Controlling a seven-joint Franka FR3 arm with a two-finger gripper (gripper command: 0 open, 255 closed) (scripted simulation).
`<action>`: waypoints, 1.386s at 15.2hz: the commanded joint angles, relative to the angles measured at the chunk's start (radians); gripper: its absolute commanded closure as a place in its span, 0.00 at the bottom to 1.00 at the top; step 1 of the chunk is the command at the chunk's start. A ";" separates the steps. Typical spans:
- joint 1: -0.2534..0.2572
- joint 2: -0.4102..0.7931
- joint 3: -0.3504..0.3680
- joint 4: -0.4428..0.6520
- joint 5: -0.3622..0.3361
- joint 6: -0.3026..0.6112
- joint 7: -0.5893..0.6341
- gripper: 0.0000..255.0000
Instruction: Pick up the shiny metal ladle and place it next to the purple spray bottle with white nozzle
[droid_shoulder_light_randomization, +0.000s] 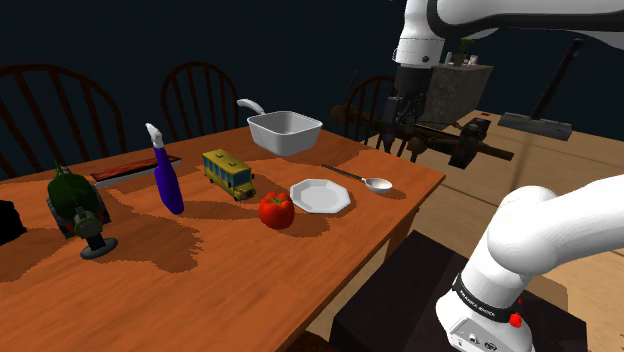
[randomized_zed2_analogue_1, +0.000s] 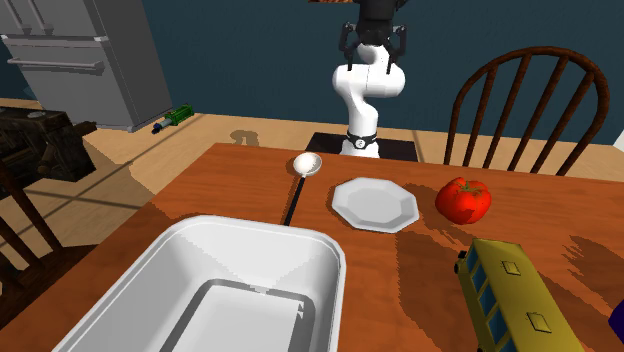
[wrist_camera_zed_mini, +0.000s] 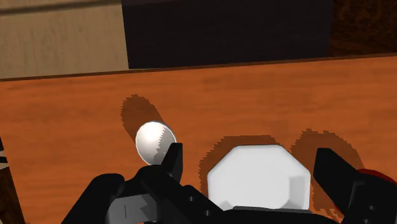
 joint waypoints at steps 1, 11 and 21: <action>0.000 0.000 0.000 0.000 0.000 0.000 0.000 0.00; -0.029 0.193 -0.138 -0.114 -0.030 0.364 -0.158 0.00; -0.020 0.527 -0.272 -0.066 0.047 0.691 -0.359 0.00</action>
